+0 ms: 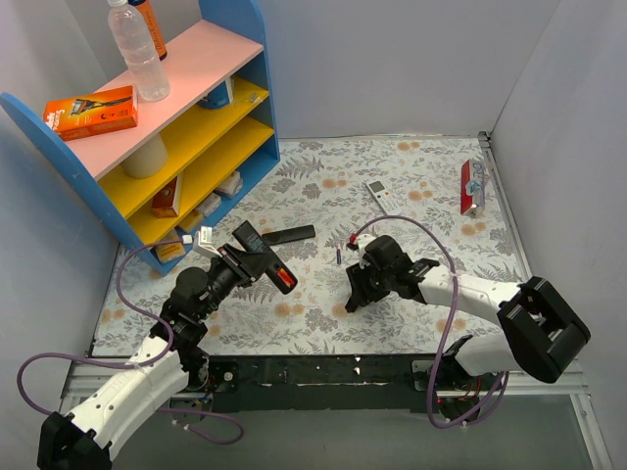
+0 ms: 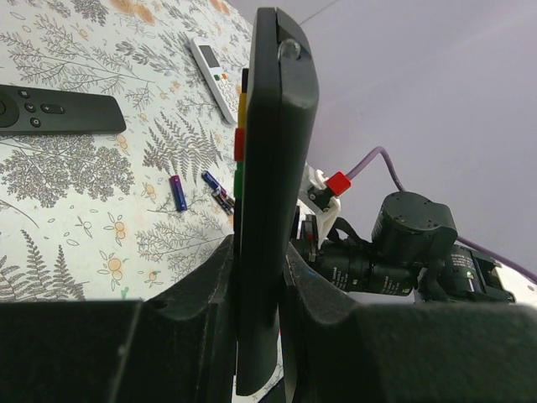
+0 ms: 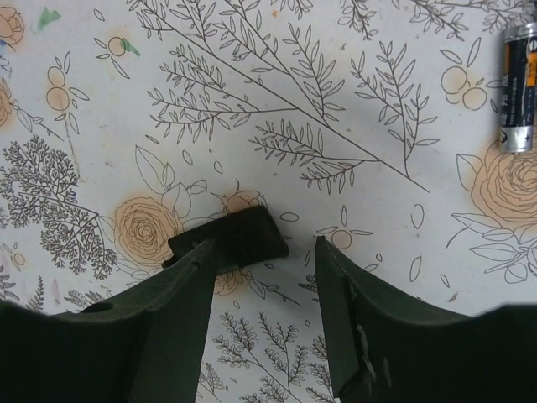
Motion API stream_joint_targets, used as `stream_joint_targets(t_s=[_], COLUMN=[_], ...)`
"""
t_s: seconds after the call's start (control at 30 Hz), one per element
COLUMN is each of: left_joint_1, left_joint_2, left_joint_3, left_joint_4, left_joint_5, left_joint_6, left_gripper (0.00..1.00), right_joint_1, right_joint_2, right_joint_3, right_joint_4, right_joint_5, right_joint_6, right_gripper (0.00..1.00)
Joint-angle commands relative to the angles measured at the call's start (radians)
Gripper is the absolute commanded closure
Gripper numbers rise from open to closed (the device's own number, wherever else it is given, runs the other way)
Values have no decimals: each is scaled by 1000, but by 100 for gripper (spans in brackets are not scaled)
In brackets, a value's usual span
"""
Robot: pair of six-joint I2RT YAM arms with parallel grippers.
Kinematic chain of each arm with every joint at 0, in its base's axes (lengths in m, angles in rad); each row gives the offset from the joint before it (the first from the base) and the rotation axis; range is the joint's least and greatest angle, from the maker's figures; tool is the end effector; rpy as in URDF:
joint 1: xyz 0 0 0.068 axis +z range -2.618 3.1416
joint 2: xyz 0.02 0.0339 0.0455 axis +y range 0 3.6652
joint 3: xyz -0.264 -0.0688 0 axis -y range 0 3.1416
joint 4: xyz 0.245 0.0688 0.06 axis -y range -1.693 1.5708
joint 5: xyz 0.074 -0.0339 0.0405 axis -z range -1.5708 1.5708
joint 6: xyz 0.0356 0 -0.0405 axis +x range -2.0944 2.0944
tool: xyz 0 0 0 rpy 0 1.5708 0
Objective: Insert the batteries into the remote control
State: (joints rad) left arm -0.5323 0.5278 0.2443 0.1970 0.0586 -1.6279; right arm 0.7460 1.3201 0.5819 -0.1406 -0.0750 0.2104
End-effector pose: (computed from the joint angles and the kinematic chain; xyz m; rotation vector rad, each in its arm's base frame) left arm 0.1308 -0.0795 0.2261 -0.9739 1.6974 -1.6093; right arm 0.1788 0.1689 0.1644 -0.6982 2.4160 0.5009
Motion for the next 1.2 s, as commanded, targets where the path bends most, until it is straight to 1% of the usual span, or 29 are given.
stream_joint_targets(t_s=[0.0, 0.1, 0.2, 0.23, 0.3, 0.4, 0.43, 0.47, 0.63, 0.7, 0.8, 1.03, 1.07, 1.1, 1.17], left_joint_1=[-3, -5, -3, -5, -5, -5, -5, -5, -5, -5, -5, -5, -5, -5, -3], left_joint_2=[-2, -8, -12, -14, -11, -8, -8, -8, -15, -14, -12, 0, 4, 9, 20], left_joint_3=[21, 21, 21, 21, 21, 21, 21, 21, 21, 24, 26, 24, 26, 26, 24], left_joint_4=[47, 41, 38, 38, 38, 39, 39, 39, 30, 30, 25, 24, 25, 27, 35], left_joint_5=[24, 23, 20, 21, 20, 21, 21, 21, 12, 12, 9, 15, 20, 23, 32], left_joint_6=[5, 10, 10, 10, 10, 10, 11, 11, 16, 17, 20, 33, 34, 34, 34], left_gripper=[100, 100, 100, 100, 100, 100, 100, 100, 100, 100, 100, 100, 100, 100, 100], right_joint_1=[68, 104, 137, 147, 165, 174, 174, 176, 176, 176, 176, 174, 174, 176, 176], right_joint_2=[73, 122, 157, 165, 180, 192, 195, 202, 229, 240, 231, 134, 122, 111, 77], right_joint_3=[65, 96, 124, 131, 151, 173, 179, 185, 237, 249, 272, 297, 291, 280, 247], right_joint_4=[-68, -96, -129, -137, -145, -139, -137, -139, -122, -100, -86, -131, -134, -131, -113], right_joint_5=[130, 176, 227, 236, 251, 251, 251, 256, 297, 299, 278, 251, 245, 213, 173], right_joint_6=[6, 3, 0, -2, -9, -37, -54, -62, -120, -147, -177, -175, -181, -207, -236], right_gripper=[42, 43, 49, 53, 57, 70, 77, 78, 78, 78, 75, 57, 56, 52, 48])
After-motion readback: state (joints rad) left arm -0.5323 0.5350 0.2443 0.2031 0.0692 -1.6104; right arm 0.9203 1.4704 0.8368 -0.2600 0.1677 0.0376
